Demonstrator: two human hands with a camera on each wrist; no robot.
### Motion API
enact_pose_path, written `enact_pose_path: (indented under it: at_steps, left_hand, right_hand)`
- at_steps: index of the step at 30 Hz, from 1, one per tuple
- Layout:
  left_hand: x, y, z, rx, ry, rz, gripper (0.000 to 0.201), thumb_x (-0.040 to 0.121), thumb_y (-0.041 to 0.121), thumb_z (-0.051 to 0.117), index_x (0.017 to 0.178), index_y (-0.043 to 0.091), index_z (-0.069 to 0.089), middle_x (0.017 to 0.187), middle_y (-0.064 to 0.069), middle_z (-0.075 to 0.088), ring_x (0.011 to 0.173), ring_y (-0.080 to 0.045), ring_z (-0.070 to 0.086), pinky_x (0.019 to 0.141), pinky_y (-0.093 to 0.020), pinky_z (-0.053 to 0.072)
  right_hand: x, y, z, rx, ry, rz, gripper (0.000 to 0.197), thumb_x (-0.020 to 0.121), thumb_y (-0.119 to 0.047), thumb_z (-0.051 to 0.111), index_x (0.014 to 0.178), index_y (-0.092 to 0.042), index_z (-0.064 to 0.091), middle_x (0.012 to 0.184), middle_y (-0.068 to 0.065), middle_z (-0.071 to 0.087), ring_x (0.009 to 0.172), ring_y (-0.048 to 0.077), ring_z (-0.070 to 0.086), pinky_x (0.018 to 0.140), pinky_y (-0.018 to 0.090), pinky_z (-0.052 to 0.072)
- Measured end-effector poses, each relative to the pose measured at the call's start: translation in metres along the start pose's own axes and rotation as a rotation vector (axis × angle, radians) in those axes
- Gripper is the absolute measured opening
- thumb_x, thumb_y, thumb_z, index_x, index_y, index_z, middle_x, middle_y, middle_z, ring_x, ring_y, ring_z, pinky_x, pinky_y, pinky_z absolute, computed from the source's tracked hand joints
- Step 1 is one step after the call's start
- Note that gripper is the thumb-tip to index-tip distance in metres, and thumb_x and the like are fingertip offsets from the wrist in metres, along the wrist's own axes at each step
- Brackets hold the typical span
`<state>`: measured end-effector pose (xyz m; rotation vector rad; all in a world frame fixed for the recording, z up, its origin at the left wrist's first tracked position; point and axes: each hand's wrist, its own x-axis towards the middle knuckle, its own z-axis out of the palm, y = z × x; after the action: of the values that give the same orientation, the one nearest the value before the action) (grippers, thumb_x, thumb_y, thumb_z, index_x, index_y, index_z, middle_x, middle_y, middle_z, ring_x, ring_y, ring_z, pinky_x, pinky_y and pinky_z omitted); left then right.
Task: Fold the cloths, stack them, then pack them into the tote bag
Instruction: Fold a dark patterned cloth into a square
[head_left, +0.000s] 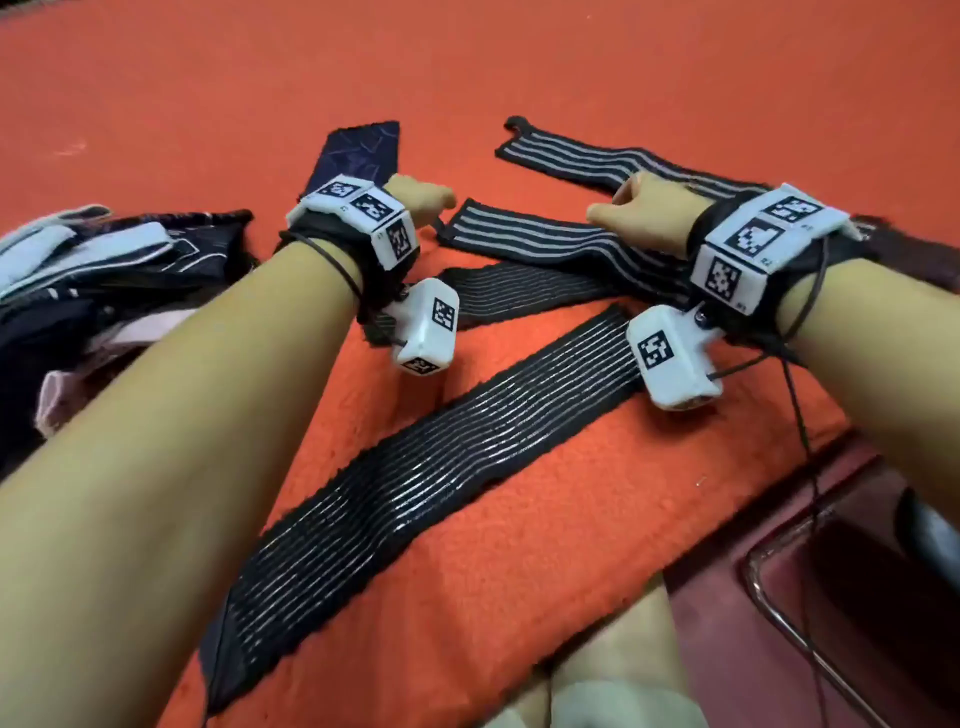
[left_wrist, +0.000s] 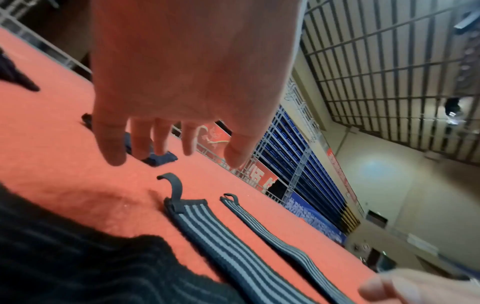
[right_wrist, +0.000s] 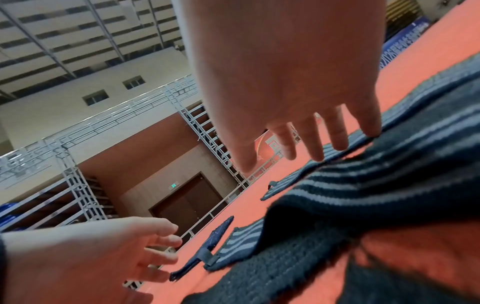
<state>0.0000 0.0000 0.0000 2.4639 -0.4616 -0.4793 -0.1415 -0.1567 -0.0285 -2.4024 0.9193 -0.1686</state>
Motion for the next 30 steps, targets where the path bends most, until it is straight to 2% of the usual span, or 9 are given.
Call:
enact_pose_path:
  at_steps: [2,4,6,10,13,15,20,26,30]
  left_hand:
    - [0.007,-0.004,0.001,-0.098,-0.039,-0.046,0.026,0.096,0.033,0.048,0.113,0.013,0.053,0.077,0.012,0.070,0.093,-0.018,0.048,0.039,-0.009,0.037]
    - [0.016,-0.009,0.004,-0.249,-0.075,-0.093,0.036,0.094,0.035,0.051,0.122,0.013,0.052,0.101,0.005,0.072,0.072,-0.015,0.052,0.030,-0.006,0.031]
    - [0.022,-0.009,0.012,-0.286,-0.089,-0.096,0.048,0.094,0.033,0.052,0.133,0.006,0.048,0.127,-0.007,0.058,0.058,-0.012,0.054,0.038,-0.006,0.036]
    - [0.035,-0.007,0.024,-0.213,-0.045,-0.135,0.055,0.089,0.039,0.059,0.131,0.005,0.052,0.137,-0.009,0.052,0.079,-0.016,0.059,0.068,-0.025,0.043]
    - [0.046,-0.008,0.029,-0.186,-0.030,-0.126,0.022,0.090,0.026,0.062,0.088,0.004,0.062,0.085,-0.004,0.071,0.064,-0.010,0.065,0.047,-0.012,0.047]
    - [0.046,-0.007,0.028,-0.178,-0.019,-0.102,0.018,0.093,0.020,0.058,0.086,0.004,0.061,0.067,-0.002,0.068,0.055,-0.007,0.060,0.042,-0.015,0.042]
    - [0.039,-0.010,0.009,-0.369,0.029,0.016,0.040,0.094,0.017,0.050,0.132,0.004,0.049,0.135,-0.013,0.053,0.092,-0.017,0.052,0.080,-0.029,0.048]
    - [-0.020,-0.012,0.004,-0.551,-0.406,-0.263,0.051,0.096,0.058,0.021,0.084,0.017,0.050,0.076,0.002,0.056,0.061,-0.011,0.043,0.053,-0.023,0.030]
    - [-0.050,-0.023,-0.013,-0.844,-0.552,-0.254,0.086,0.088,0.072,0.008,0.099,0.002,0.056,0.074,-0.010,0.067,0.049,-0.016,0.058,0.045,-0.017,0.043]
  right_hand:
    - [0.006,0.004,0.005,0.011,-0.020,0.053,0.060,0.090,-0.044,0.050,0.131,0.000,0.043,0.126,0.018,0.056,0.106,0.027,0.055,0.079,0.029,0.036]
    - [0.014,0.010,0.011,0.034,-0.031,0.105,0.067,0.089,-0.046,0.051,0.135,0.000,0.038,0.133,0.018,0.051,0.119,0.031,0.050,0.088,0.031,0.037]
    - [0.016,0.011,0.012,0.014,-0.043,0.122,0.064,0.088,-0.046,0.052,0.132,0.000,0.041,0.132,0.018,0.051,0.123,0.035,0.046,0.099,0.035,0.034]
    - [0.015,0.010,0.010,0.021,-0.014,0.095,0.040,0.084,-0.029,0.061,0.116,-0.006,0.058,0.114,0.012,0.062,0.110,0.031,0.055,0.093,0.032,0.038]
    - [0.012,0.010,0.008,0.140,0.024,0.057,0.036,0.084,-0.019,0.064,0.118,-0.011,0.059,0.108,0.006,0.061,0.097,0.019,0.056,0.082,0.024,0.040]
    - [0.009,0.007,0.005,0.153,0.008,0.009,0.030,0.084,-0.017,0.065,0.114,-0.011,0.064,0.108,0.006,0.065,0.094,0.017,0.058,0.080,0.023,0.041]
    - [-0.015,-0.012,-0.009,0.176,0.062,-0.143,0.030,0.088,-0.015,0.059,0.118,-0.016,0.064,0.119,0.003,0.065,0.111,0.016,0.057,0.083,0.015,0.035]
    - [-0.047,-0.064,-0.029,0.212,0.093,-0.412,0.030,0.089,-0.009,0.052,0.115,-0.016,0.065,0.110,-0.004,0.064,0.102,0.009,0.055,0.084,0.014,0.036]
    - [-0.066,-0.086,-0.038,0.217,0.068,-0.503,0.028,0.089,-0.008,0.053,0.113,-0.016,0.066,0.100,-0.008,0.060,0.093,0.003,0.051,0.077,0.012,0.034]
